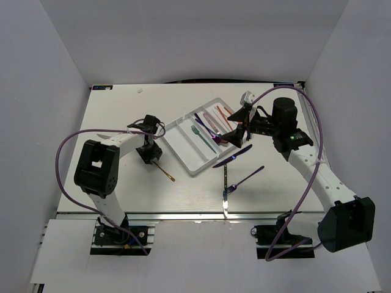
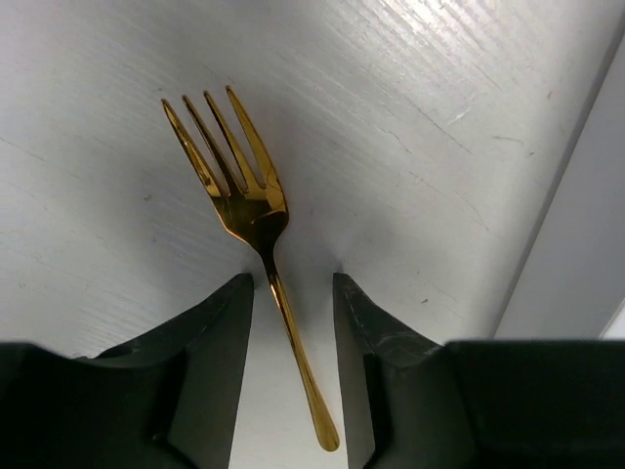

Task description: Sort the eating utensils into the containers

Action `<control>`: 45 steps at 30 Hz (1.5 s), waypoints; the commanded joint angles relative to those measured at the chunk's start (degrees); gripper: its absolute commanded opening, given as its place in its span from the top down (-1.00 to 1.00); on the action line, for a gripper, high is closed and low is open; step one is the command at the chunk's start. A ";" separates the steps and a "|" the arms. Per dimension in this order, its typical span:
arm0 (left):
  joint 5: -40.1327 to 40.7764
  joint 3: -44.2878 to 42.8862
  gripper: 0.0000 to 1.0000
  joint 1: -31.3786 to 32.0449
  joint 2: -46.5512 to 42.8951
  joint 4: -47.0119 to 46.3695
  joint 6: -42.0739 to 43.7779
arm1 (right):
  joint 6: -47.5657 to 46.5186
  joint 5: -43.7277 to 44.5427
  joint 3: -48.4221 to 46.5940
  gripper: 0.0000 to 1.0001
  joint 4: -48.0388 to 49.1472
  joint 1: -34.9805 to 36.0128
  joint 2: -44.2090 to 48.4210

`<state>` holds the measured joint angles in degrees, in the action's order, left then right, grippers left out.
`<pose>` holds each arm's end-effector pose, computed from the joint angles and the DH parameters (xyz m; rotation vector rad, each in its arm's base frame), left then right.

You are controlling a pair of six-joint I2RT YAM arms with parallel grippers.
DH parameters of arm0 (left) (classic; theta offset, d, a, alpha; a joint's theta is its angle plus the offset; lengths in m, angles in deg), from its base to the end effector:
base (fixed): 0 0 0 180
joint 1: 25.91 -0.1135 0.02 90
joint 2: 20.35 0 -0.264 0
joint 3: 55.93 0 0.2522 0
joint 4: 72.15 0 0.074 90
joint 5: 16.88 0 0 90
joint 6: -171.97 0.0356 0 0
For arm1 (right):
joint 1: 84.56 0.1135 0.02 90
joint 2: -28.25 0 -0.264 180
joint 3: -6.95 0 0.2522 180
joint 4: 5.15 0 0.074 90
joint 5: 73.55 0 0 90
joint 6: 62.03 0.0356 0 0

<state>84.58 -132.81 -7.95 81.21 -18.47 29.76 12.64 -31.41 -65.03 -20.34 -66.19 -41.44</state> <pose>0.3104 -0.0932 0.1602 -0.8702 2.7250 0.0673 0.2534 0.1120 0.3493 -1.0582 1.4393 0.7827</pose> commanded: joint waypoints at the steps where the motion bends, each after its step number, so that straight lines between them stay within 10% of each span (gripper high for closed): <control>1: -0.13 2.46 0.23 -0.46 -1.36 -1.69 0.35 | -0.49 -1.10 0.30 -0.79 1.96 -0.27 0.35; 14: -5.22 8.87 0.93 -0.47 -11.72 -1.51 1.49 | 0.65 -1.98 0.30 -0.79 2.22 -1.23 0.61; 26: -18.39 6.34 1.00 0.59 -26.94 -6.67 7.55 | 0.83 -1.98 0.30 -0.79 2.31 -2.37 0.61; 45: -9.62 -20.29 1.00 9.99 6.80 -17.42 -8.06 | 1.45 -2.59 0.82 -0.79 2.84 -3.87 -1.06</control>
<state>70.31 -150.29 2.25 87.24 -35.08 27.97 13.99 -32.85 -65.01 -20.04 -69.91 -42.18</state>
